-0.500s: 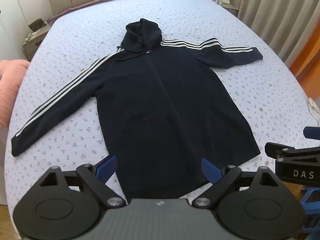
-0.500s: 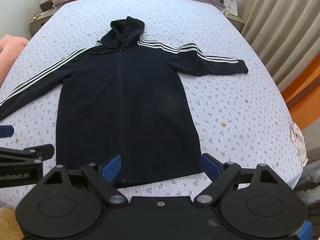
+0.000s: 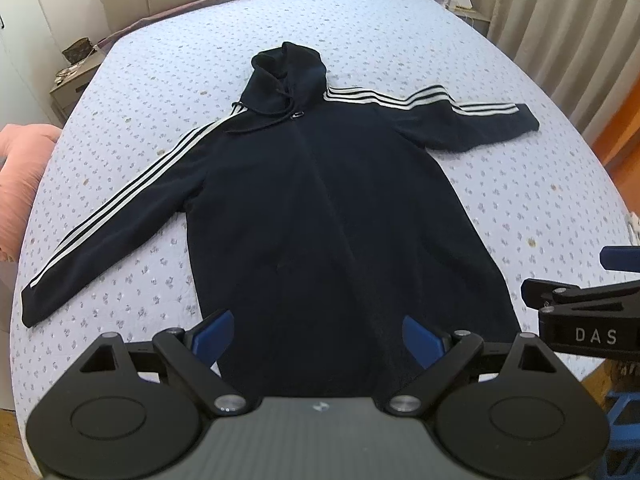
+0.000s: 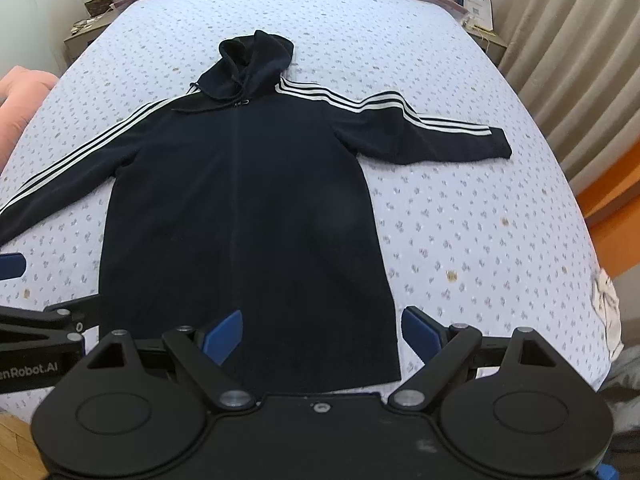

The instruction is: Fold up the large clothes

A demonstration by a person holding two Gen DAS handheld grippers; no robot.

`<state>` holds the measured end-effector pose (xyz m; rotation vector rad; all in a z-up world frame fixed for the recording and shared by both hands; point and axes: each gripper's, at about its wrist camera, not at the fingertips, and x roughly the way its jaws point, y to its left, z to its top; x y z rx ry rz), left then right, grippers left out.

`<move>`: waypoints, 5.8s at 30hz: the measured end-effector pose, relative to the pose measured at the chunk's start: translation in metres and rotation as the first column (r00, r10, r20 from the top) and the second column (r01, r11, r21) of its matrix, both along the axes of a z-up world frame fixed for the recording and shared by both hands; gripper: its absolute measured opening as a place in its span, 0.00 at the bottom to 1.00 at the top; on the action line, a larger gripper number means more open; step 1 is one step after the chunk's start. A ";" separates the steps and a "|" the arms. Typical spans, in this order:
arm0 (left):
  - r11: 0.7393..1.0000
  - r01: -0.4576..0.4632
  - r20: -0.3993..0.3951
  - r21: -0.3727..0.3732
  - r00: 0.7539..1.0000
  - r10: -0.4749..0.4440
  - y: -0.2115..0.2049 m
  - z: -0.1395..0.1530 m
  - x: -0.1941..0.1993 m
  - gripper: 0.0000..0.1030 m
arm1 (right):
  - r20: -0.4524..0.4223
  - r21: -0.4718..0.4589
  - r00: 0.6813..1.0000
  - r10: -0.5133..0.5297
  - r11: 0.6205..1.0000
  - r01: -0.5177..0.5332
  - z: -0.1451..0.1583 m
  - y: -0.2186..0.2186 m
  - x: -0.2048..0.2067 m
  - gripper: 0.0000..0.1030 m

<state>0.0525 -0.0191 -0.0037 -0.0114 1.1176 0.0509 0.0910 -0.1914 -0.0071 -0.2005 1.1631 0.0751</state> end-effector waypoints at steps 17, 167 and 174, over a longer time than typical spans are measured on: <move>0.998 -0.059 -0.006 0.000 0.998 0.059 0.007 -0.022 0.012 0.90 | 0.007 -0.045 0.999 -0.051 0.998 0.051 -0.012 -0.022 0.010 0.99; 0.920 -0.380 0.346 -0.095 0.854 0.389 0.199 -0.223 0.250 0.47 | 0.078 0.117 0.989 0.126 0.984 -0.135 -0.270 0.088 0.331 0.29; 0.963 -0.193 0.194 -0.190 0.954 0.229 0.155 -0.258 0.310 0.16 | 0.059 0.199 0.977 0.204 0.957 -0.211 -0.263 0.123 0.315 0.28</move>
